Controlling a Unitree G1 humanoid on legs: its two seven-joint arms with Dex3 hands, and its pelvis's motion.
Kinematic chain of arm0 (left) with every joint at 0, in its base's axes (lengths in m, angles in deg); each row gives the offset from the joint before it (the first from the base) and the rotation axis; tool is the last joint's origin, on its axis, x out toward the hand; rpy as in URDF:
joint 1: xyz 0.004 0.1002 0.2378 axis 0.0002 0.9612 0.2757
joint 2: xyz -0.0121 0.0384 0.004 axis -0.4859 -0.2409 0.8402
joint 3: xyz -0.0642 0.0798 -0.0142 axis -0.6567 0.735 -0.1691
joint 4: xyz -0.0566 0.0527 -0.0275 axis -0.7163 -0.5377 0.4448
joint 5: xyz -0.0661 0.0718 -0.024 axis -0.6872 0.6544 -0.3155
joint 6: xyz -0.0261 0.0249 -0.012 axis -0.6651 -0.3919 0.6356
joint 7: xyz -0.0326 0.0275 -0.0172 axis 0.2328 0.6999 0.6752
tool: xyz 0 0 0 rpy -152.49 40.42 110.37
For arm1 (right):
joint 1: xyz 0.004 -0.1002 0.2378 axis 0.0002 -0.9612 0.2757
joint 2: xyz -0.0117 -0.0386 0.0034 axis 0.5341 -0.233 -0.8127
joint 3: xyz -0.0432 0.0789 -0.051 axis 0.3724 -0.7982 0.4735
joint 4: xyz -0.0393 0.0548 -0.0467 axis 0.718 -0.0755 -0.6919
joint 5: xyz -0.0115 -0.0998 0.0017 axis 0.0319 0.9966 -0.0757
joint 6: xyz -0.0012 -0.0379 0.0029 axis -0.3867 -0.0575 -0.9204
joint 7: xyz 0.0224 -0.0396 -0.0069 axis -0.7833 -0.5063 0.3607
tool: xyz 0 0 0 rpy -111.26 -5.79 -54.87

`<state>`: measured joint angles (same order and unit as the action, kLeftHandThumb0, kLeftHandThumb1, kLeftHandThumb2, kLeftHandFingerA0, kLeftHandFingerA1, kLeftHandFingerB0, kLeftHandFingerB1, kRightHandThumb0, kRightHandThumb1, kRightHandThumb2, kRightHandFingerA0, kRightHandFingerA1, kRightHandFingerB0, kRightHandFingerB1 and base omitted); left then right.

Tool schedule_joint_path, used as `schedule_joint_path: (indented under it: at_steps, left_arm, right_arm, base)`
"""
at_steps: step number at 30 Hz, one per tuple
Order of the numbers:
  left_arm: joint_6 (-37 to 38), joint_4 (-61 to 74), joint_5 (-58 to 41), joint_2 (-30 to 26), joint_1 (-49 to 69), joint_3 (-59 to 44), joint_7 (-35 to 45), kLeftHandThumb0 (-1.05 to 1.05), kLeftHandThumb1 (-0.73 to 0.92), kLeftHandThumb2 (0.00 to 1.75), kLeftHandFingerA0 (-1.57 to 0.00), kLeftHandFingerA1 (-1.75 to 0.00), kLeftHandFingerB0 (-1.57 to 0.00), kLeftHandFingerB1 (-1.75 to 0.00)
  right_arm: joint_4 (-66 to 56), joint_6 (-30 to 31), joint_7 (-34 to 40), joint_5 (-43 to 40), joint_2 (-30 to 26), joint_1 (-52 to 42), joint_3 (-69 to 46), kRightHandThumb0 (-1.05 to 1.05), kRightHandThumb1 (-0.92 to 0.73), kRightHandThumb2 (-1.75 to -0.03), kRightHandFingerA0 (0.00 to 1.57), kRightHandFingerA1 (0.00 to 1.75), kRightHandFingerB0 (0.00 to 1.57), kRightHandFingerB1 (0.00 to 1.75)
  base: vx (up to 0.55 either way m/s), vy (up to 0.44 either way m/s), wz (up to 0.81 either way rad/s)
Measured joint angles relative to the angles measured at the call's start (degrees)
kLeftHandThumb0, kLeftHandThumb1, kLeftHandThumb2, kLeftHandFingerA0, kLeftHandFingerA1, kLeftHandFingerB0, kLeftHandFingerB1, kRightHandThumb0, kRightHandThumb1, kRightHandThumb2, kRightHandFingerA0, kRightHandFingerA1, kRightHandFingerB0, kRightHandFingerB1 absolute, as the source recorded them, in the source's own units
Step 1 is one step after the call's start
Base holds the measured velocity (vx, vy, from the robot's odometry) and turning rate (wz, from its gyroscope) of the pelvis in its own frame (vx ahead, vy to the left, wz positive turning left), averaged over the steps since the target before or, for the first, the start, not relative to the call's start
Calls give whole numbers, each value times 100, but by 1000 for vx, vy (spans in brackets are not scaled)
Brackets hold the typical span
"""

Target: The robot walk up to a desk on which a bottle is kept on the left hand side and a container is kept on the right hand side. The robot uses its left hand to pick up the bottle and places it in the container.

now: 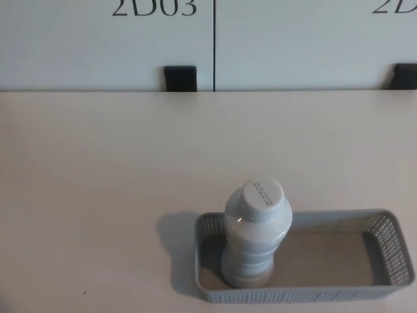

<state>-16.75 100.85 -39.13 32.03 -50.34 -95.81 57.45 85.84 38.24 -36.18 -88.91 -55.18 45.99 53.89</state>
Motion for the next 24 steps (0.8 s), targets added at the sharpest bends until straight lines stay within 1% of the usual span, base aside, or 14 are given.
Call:
schedule_joint_path:
  at_steps: [1, 3, 4, 7, 8, 9, 11, 12, 14, 15, 18, 19, 20, 24]
  left_arm:
    - [0, 0, 0, 0, 0, 0, 0, -28, 43, 57, -51, -69, -35, -38]
    - [65, -683, 33, 34, 366, -49, -64, -28, 46, 54, -52, -70, -37, -37]
    - [68, -814, 47, 41, 437, -48, -86, -26, 50, 55, -51, -70, -32, -39]
    - [104, -1190, 87, 50, 603, -38, -142, -28, 52, 56, -56, -69, -34, -39]
    - [134, -1457, 127, 53, 701, -23, -176, -25, 56, 57, -73, -86, -37, -38]
    - [134, -1457, 127, 53, 701, -23, -176, -25, 56, 57, -73, -86, -37, -38]
    - [173, -2038, 188, 60, 897, 22, -256, -25, 55, 56, -76, -85, -39, -39]
    - [182, -2169, 197, 62, 934, 37, -268, -25, 53, 55, -74, -82, -45, -41]
    - [198, -2546, 232, 70, 1045, 86, -308, -25, 53, 55, -74, -82, -45, -41]
    - [205, -2818, 252, 78, 1120, 123, -344, -26, 52, 56, -73, -80, -48, -43]
    - [266, -3424, 307, 123, 1275, 227, -435, -26, 52, 56, -73, -80, -48, -43]
    - [266, -3424, 307, 123, 1275, 227, -435, -26, 52, 56, -73, -80, -48, -43]
    - [403, -3713, 302, 98, 1282, 239, -476, -26, 52, 56, -73, -80, -48, -43]
    - [662, -4079, 278, 28, 1263, 239, -531, -26, 52, 56, -73, -80, -48, -43]
  right_arm:
    - [0, 0, 0, 0, 0, 0, 0, -30, -47, -54, 53, 62, 34, 43]
    - [7, 0, -2, 0, 0, 0, -2, -30, -48, -54, 52, 61, 33, 43]
    - [7, 0, -2, 0, 0, -2, -4, -30, -48, -55, 50, 60, 34, 44]
    - [9, 0, -2, 1, 0, -3, -4, -29, -47, -54, 51, 61, 34, 45]
    - [10, 0, -4, 1, 1, 1, -1, -30, -47, -55, 51, 62, 32, 44]
    - [10, 0, -4, 1, 1, 1, -1, -30, -47, -55, 51, 62, 32, 44]
    - [13, 0, -4, 1, 0, -1, -2, -31, -48, -55, 50, 61, 32, 44]
    - [15, 0, -3, 1, 0, -2, -3, -30, -48, -55, 52, 62, 34, 44]
    - [17, 0, -4, 3, 0, 1, -2, -30, -48, -55, 52, 62, 34, 44]
    - [18, 0, -4, 5, 0, 0, -2, -31, -48, -55, 52, 61, 35, 44]
    - [24, -1, -5, 14, -3, -7, -2, -31, -48, -55, 52, 61, 35, 44]
    - [24, -1, -5, 14, -3, -7, -2, -31, -48, -55, 52, 61, 35, 44]
    - [27, -1, -9, 18, -3, 0, 4, -31, -48, -55, 52, 61, 35, 44]
    - [28, -1, -10, 24, -4, -4, 4, -31, -48, -55, 52, 61, 35, 44]
  base:
    - [0, 0, 0]
    - [0, 0, 0]
    - [0, 0, 0]
    - [0, 0, 0]
    - [0, 0, 0]
    - [0, 0, 0]
    - [0, 0, 0]
    - [0, 0, 0]
    - [0, 0, 0]
    - [0, 0, 0]
    - [0, 0, 0]
    - [0, 0, 0]
    - [0, 0, 0]
    - [0, 0, 0]
